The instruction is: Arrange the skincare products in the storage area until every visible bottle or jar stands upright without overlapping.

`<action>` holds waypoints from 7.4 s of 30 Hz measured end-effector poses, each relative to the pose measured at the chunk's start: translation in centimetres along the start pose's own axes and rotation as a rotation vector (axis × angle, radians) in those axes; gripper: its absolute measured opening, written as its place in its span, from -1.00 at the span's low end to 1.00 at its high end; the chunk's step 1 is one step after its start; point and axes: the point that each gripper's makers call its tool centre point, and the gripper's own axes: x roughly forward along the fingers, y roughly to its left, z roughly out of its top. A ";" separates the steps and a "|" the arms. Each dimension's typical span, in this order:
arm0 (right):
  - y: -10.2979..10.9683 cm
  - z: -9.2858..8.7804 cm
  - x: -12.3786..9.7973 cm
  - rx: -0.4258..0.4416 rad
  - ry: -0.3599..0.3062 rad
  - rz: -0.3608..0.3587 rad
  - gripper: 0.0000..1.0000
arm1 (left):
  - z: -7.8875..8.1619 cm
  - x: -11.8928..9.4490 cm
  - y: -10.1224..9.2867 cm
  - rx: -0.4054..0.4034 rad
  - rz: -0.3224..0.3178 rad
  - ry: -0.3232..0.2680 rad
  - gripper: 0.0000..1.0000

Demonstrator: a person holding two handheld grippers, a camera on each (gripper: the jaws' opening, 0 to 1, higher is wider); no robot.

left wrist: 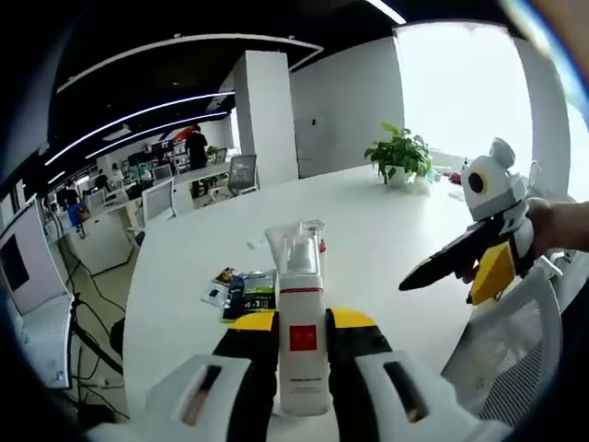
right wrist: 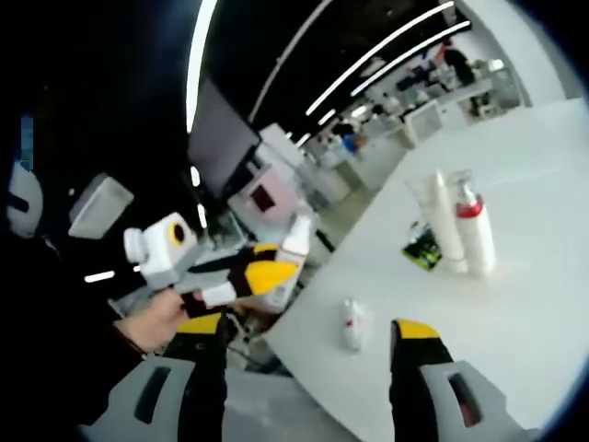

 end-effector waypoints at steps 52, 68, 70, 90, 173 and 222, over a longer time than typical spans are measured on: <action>2.6 3.4 2.3 0.111 -0.135 0.055 -0.66 | 2.4 -1.4 -6.0 0.146 -0.134 -0.078 -0.58; 0.2 3.7 2.1 -0.092 -0.123 0.014 -0.73 | -0.4 0.1 -6.4 0.060 -0.225 -0.011 -0.30; -0.3 3.7 2.0 -0.172 -0.098 0.008 -0.73 | -1.2 0.2 -6.0 0.023 -0.225 0.006 -0.24; -9.1 2.5 4.8 -0.574 0.098 -0.001 -0.72 | -10.9 -0.2 0.3 -0.265 -0.073 0.210 0.36; -18.8 1.4 11.3 -0.841 0.161 0.105 -0.65 | -14.5 -3.1 3.7 -0.275 0.048 0.207 0.53; -11.0 0.7 1.4 -0.682 0.162 -0.111 0.22 | -10.4 -3.8 4.7 -0.306 0.026 0.188 0.61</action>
